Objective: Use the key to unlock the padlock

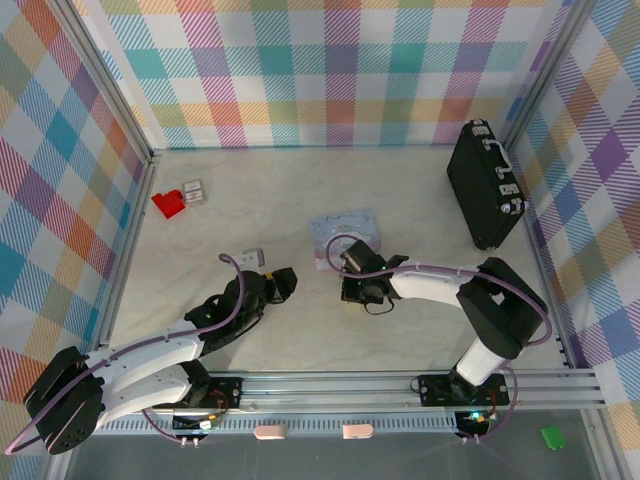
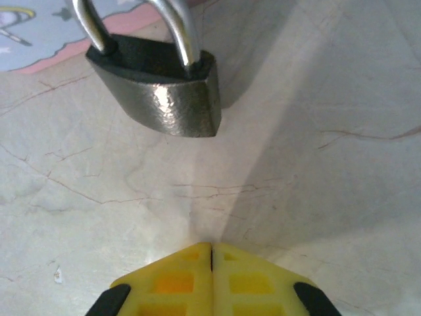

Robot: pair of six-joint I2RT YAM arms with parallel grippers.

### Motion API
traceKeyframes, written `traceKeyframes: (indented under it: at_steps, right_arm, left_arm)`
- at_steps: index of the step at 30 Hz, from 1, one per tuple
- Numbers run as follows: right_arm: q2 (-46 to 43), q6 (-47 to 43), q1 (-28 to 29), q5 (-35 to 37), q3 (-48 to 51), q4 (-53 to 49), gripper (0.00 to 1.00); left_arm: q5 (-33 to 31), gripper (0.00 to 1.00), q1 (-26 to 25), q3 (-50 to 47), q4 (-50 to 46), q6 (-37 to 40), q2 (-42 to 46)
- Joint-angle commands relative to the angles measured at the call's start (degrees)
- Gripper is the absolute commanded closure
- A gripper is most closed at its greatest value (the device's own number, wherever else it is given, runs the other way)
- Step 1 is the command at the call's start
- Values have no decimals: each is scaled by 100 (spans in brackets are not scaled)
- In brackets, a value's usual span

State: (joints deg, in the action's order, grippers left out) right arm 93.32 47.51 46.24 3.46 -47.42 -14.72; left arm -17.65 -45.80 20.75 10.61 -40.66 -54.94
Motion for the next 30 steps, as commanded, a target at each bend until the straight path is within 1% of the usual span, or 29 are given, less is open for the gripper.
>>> traceKeyframes:
  at_steps: [1,3,6,10,14,18,20,22,25,28,30]
  right_arm:
    - [-190,-42,91,-4,277,-8,97]
    - [-503,-130,93,65,391,101,100]
    - [-938,-297,93,17,555,404,100]
    - [-1234,-376,96,-85,621,506,100]
    - [-1706,-273,91,-135,737,646,100]
    - [-2387,-65,20,-18,762,793,100]
    - [-2622,19,-73,-75,701,830,100]
    - [-2804,14,-140,-191,532,760,100]
    - [-2979,-130,-159,-274,172,506,100]
    - [-3137,-251,-167,-382,-63,444,100]
    - [-3224,-316,-165,-435,-156,434,100]
  left_arm:
    - [-7,37,49,103,11,5,-16]
    - [64,37,54,171,-33,-28,-55]
    - [331,37,54,346,-53,-43,-248]
    - [607,37,49,438,150,-154,-422]
    - [1024,38,51,550,337,-221,-591]
    - [1625,39,54,465,1019,-261,-765]
    - [1963,40,54,321,1619,-104,-840]
    - [2307,41,47,162,2231,218,-874]
    - [2827,38,54,-36,2897,829,-844]
    - [3464,40,54,118,2956,1460,-951]
    - [3719,41,55,234,2965,1578,-1001]
